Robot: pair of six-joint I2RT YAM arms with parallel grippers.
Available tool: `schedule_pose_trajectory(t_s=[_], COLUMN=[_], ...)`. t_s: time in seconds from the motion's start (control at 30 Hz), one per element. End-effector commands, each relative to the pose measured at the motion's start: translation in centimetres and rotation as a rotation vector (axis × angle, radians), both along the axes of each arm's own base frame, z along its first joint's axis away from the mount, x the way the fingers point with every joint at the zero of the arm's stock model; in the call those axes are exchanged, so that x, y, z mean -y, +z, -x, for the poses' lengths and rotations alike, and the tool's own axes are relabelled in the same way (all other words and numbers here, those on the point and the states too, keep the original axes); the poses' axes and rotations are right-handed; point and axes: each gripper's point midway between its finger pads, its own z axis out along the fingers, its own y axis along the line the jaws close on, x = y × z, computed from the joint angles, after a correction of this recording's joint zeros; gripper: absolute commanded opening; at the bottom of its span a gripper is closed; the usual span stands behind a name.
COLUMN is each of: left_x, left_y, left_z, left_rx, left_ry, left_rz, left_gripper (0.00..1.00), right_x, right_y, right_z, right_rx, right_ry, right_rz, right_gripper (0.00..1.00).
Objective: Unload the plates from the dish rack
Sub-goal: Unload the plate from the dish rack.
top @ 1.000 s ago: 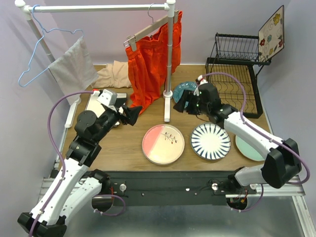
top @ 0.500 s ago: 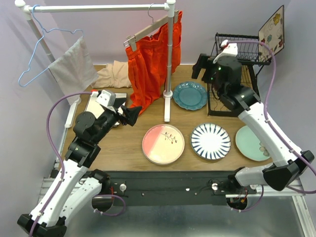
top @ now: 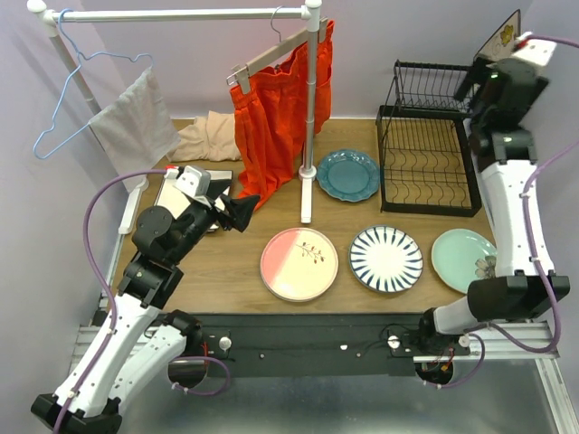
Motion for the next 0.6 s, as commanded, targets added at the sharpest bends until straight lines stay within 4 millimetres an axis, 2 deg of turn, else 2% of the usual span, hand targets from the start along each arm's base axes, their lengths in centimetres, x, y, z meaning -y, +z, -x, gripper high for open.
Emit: schedule_pose_trajectory(t_s=[0.0,0.03,0.13,0.17,0.2,0.23,0.37,0.43,0.47,0.5,0.57], left_x=[0.6,0.5,0.1,0.1,0.2,0.2,0.5,0.3,0.2,0.1,0.2], left_y=[-0.2,-0.2,0.0,0.0,0.0,0.0,-0.4,-0.2,-0.1,-0.1,0.0], left_z=[0.1,0.1,0.2,0.2,0.1,0.1,-0.1,0.0,0.1,0.1,0.1], left_rx=[-0.001,0.0,0.011,0.01,0.009,0.009,-0.005,0.002,0.007,0.008,0.009], left_ry=[-0.037,-0.031,-0.012,-0.012,-0.012,-0.014,-0.026,-0.016,-0.013,-0.01,-0.017], left_rz=[-0.002,-0.003,0.003,0.005,0.003,0.001,-0.007,-0.006,-0.002,-0.001,0.001], left_gripper=[0.89,0.89,0.89,0.89,0.89,0.89,0.89,0.89,0.89,0.89,0.89], right_x=[5.7,7.5,9.8,11.7,11.7,12.8,13.8,13.7,14.2,13.8,13.6], right_y=[0.3,0.5,-0.8,-1.1,-1.3,-2.1,-3.4,-2.8,-3.5,-2.6,-2.3], right_z=[-0.5,-0.2,-0.6,-0.1,-0.5,-0.8,-2.3,-3.1,-3.7,-4.2,-5.1], right_rx=[0.004,0.008,-0.002,0.008,0.008,-0.003,-0.022,-0.007,-0.015,0.004,0.013], right_ry=[-0.041,-0.072,-0.066,-0.094,-0.051,-0.056,-0.003,0.051,0.057,0.09,0.13], right_rz=[-0.06,-0.066,-0.133,-0.164,-0.185,-0.2,-0.229,-0.241,-0.253,-0.252,-0.254], right_gripper=[1.0,1.0,1.0,1.0,0.99,0.99,0.99,0.99,0.98,0.98,0.97])
